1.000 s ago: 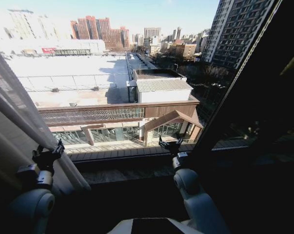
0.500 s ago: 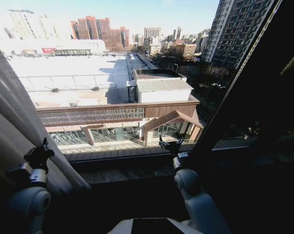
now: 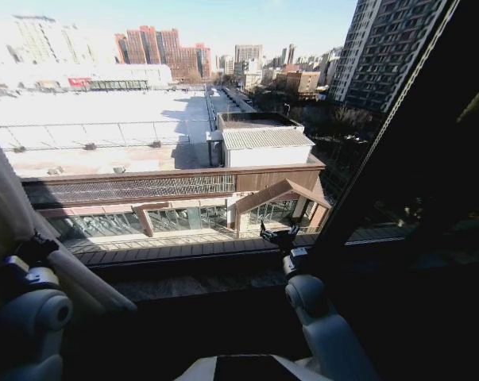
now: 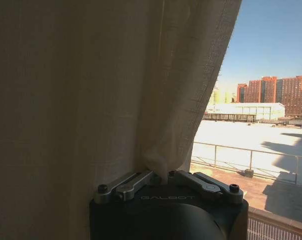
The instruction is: Open the curtains by pulling them apart, changing their state from closed to fully open.
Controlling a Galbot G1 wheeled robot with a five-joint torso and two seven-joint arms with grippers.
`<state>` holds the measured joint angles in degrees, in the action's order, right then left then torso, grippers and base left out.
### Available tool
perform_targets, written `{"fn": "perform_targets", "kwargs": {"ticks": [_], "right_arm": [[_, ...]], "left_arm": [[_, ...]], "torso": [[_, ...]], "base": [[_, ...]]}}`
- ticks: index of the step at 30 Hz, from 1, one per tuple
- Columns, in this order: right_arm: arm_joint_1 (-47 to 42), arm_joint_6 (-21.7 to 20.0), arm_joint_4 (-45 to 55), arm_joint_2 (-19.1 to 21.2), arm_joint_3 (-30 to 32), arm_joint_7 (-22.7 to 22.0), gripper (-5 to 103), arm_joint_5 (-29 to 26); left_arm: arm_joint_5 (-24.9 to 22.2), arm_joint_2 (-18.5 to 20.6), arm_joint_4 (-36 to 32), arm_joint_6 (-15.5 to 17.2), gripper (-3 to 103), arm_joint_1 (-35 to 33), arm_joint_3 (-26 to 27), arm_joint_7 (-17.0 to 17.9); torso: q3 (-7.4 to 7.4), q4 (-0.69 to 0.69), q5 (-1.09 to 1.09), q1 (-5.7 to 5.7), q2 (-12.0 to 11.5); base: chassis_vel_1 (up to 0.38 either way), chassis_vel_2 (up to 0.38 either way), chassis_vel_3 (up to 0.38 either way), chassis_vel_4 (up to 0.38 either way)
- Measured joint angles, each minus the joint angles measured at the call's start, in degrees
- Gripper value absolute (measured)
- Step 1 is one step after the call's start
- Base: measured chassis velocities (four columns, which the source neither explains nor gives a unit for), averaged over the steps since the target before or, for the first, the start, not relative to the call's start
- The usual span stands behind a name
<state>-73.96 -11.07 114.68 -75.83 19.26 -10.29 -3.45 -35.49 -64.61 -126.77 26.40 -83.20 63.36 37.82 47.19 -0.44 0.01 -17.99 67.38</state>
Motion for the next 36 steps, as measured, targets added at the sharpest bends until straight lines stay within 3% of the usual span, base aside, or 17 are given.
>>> {"fn": "perform_targets", "kwargs": {"ticks": [1, 5, 11, 25, 32, 36], "right_arm": [[0.0, 0.0, 0.0, 0.0, 0.0, 0.0, 100, 0.0], [0.3, 0.0, -0.5, -0.5, -0.6, 0.0, 100, 0.0], [0.4, 0.0, -1.0, -0.8, -1.2, 0.1, 100, 0.3], [-0.1, -0.1, -0.8, -0.8, -1.8, 0.1, 100, 0.7], [0.0, -0.1, -0.8, -0.9, -2.0, 0.1, 100, 0.9], [0.2, -0.1, -1.0, -0.7, -2.6, 0.2, 100, 0.9]], "left_arm": [[0.0, 0.0, 0.0, 0.0, 0, 0.0, 0.0, 0.0], [-3.7, 3.4, 6.8, 0.0, 0, 4.8, 2.2, 5.3], [-5.1, 5.5, 12.9, -0.4, 0, 9.3, 3.6, 9.1], [-4.7, 8.2, 23.5, -4.2, 0, 15.8, 5.8, 15.0], [-4.9, 10.6, 29.0, -6.7, 0, 19.4, 7.1, 20.7], [-4.5, 11.0, 31.2, -7.6, 0, 20.6, 7.3, 22.2]], "torso": [[0.0, 0.0, 0.0, 0.0, 0.0], [0.0, -0.01, 0.0, 0.0, 0.0], [0.0, 0.0, 0.0, 0.0, 0.0], [0.0, 0.01, 0.0, 0.0, 0.0], [0.0, 0.0, 0.0, 0.0, 0.0], [0.0, -0.01, 0.01, 0.0, 0.0]], "base": [[0.0, 0.0, 0.0, 0.0], [0.0, 0.0, 0.0, 0.0], [0.0, 0.0, 0.0, 0.0], [0.0, 0.0, 0.0, 0.0], [0.0, 0.0, 0.0, 0.0], [0.0, 0.0, 0.0, 0.0]]}}
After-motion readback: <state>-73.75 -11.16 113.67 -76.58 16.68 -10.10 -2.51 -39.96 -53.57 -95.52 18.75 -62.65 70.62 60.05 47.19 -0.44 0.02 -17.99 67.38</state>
